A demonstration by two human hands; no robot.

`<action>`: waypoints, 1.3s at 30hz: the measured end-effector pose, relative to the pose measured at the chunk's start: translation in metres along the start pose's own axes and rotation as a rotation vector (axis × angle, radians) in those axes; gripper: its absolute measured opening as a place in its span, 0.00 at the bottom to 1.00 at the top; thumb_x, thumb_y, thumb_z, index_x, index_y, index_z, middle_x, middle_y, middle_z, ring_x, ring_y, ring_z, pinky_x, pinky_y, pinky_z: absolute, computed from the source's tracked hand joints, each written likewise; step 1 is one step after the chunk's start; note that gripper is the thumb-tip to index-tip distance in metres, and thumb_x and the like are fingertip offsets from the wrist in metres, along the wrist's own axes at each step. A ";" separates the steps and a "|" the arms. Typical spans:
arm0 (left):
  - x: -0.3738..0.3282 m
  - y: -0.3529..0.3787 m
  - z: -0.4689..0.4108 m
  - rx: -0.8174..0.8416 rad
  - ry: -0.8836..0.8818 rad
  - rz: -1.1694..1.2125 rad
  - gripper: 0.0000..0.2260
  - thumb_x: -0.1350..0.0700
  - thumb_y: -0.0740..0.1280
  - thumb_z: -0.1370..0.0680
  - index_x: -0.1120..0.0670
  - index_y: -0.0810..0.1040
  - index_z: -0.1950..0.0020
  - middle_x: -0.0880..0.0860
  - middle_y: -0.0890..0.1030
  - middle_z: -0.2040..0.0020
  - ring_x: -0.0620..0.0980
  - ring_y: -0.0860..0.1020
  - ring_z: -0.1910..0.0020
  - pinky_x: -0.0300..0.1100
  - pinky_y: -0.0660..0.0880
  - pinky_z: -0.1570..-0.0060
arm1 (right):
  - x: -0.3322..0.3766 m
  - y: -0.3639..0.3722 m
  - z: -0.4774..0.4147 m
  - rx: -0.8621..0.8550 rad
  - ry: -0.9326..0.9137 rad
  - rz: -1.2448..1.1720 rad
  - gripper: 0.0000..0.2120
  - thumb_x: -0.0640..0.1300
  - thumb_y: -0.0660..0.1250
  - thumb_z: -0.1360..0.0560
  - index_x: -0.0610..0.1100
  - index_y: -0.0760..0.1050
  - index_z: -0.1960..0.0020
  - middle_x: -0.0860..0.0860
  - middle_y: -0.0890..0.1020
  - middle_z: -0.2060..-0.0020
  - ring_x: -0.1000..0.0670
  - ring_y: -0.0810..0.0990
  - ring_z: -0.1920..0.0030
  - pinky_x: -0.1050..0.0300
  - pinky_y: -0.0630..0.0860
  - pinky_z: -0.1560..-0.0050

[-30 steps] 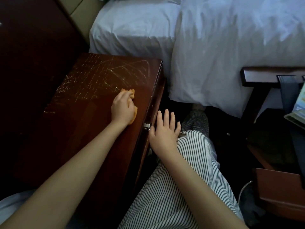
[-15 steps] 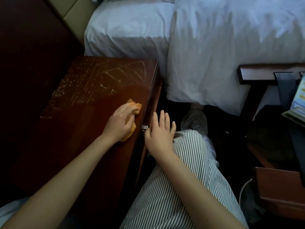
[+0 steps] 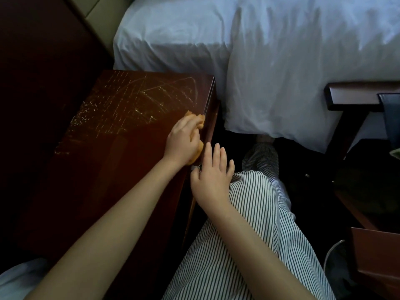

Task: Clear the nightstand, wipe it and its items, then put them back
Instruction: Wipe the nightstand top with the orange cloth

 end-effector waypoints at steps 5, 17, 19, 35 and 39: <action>0.026 -0.023 0.051 0.070 0.054 -0.022 0.15 0.59 0.60 0.23 0.52 0.76 0.38 0.50 0.74 0.34 0.48 0.68 0.32 0.41 0.64 0.36 | -0.007 0.003 -0.004 0.061 0.052 -0.022 0.29 0.48 0.52 0.20 0.46 0.44 0.23 0.47 0.44 0.23 0.48 0.38 0.24 0.47 0.34 0.28; 0.025 -0.012 -0.015 -0.091 -0.144 -0.028 0.15 0.61 0.58 0.21 0.54 0.74 0.35 0.53 0.73 0.34 0.52 0.66 0.31 0.44 0.64 0.35 | 0.018 0.001 -0.007 -0.024 -0.006 -0.081 0.27 0.51 0.48 0.19 0.46 0.46 0.23 0.48 0.47 0.23 0.49 0.40 0.24 0.48 0.35 0.28; 0.012 -0.007 -0.015 -0.047 -0.062 -0.016 0.15 0.61 0.59 0.22 0.54 0.75 0.36 0.53 0.73 0.34 0.51 0.67 0.32 0.43 0.64 0.36 | 0.019 -0.003 -0.008 -0.060 -0.014 -0.117 0.26 0.51 0.48 0.18 0.47 0.46 0.23 0.49 0.47 0.23 0.50 0.40 0.24 0.50 0.34 0.28; 0.117 -0.085 0.139 0.007 -0.156 -0.013 0.14 0.59 0.61 0.21 0.50 0.76 0.37 0.46 0.70 0.33 0.40 0.62 0.32 0.38 0.58 0.35 | 0.059 0.033 -0.003 0.088 -0.294 0.140 0.27 0.57 0.43 0.20 0.51 0.50 0.23 0.51 0.47 0.23 0.51 0.38 0.24 0.49 0.31 0.29; 0.179 -0.125 0.166 -0.094 -0.351 -0.064 0.15 0.61 0.61 0.21 0.52 0.75 0.36 0.49 0.70 0.32 0.46 0.65 0.32 0.39 0.59 0.36 | 0.079 0.052 0.005 0.106 -0.430 0.208 0.32 0.60 0.35 0.25 0.52 0.50 0.23 0.52 0.47 0.23 0.53 0.36 0.25 0.51 0.26 0.32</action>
Point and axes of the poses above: each hand's wrist, its own z-axis away from the middle knuckle, its own y-axis out of the palm, x = y × z, the point moved 10 cm from there along -z, towards the middle knuckle
